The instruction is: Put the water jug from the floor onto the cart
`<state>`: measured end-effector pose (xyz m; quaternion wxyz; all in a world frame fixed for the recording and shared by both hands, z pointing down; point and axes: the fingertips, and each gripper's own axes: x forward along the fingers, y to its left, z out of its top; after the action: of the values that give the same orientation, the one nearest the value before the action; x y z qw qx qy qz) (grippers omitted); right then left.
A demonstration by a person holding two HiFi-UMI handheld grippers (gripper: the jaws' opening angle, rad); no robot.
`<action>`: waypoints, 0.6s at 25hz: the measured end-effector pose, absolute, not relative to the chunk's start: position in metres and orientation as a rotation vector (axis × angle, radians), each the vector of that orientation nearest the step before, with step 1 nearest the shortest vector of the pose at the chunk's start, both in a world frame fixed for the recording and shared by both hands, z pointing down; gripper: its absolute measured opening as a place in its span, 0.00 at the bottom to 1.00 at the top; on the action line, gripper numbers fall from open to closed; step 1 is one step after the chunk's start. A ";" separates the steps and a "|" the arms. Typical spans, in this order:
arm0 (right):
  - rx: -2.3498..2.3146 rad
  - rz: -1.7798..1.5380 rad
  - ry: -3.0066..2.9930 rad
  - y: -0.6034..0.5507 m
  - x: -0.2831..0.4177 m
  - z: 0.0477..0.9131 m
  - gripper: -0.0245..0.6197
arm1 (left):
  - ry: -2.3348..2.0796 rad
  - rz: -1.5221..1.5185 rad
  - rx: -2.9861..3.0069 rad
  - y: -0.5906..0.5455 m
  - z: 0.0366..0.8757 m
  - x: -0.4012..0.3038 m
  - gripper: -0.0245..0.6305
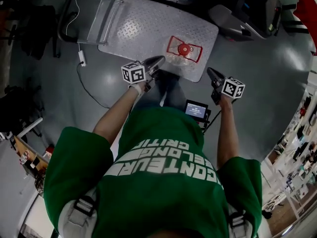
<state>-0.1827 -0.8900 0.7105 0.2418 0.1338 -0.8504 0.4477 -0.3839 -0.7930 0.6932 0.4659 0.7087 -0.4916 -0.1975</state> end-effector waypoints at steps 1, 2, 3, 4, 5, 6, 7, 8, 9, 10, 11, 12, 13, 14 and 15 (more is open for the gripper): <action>0.370 1.171 -2.352 -0.888 -0.183 0.699 0.03 | -1.204 -0.472 1.764 -0.790 0.685 -0.379 0.05; 0.377 1.113 -2.376 -0.886 -0.182 0.688 0.03 | -1.199 -0.458 1.789 -0.787 0.675 -0.373 0.05; 0.380 1.054 -2.398 -0.884 -0.182 0.678 0.03 | -1.195 -0.444 1.816 -0.785 0.666 -0.368 0.05; 0.379 0.999 -2.420 -0.882 -0.183 0.667 0.03 | -1.190 -0.429 1.845 -0.783 0.657 -0.363 0.05; 0.372 0.949 -2.444 -0.880 -0.185 0.656 0.03 | -1.185 -0.413 1.874 -0.782 0.648 -0.359 0.05; 0.363 0.904 -2.467 -0.878 -0.187 0.645 0.03 | -1.182 -0.395 1.901 -0.781 0.640 -0.356 0.05; 0.350 0.865 -2.489 -0.875 -0.190 0.635 0.03 | -1.180 -0.375 1.925 -0.779 0.633 -0.355 0.05; 0.336 0.827 -2.506 -0.871 -0.192 0.624 0.03 | -1.181 -0.357 1.946 -0.777 0.626 -0.354 0.05; 0.321 0.786 -2.519 -0.867 -0.194 0.614 0.03 | -1.186 -0.341 1.963 -0.775 0.620 -0.353 0.05; 0.305 0.739 -2.529 -0.862 -0.195 0.605 0.03 | -1.192 -0.329 1.976 -0.773 0.614 -0.353 0.05; 0.291 0.689 -2.536 -0.858 -0.196 0.596 0.03 | -1.200 -0.317 1.987 -0.771 0.608 -0.353 0.05; 0.278 0.638 -2.541 -0.855 -0.196 0.587 0.03 | -1.207 -0.306 1.997 -0.768 0.603 -0.352 0.05; 0.269 0.590 -2.545 -0.853 -0.195 0.579 0.03 | -1.213 -0.296 2.008 -0.767 0.598 -0.351 0.05; 0.264 0.546 -2.548 -0.852 -0.193 0.572 0.03 | -1.217 -0.288 2.021 -0.766 0.593 -0.349 0.05; 0.263 0.509 -2.552 -0.852 -0.191 0.566 0.03 | -1.219 -0.285 2.036 -0.766 0.587 -0.347 0.05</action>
<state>-0.1913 -0.8520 0.5656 0.2602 0.0971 -0.9421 0.1878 -0.3470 -0.7665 0.5868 0.3672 0.7924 -0.4744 -0.1108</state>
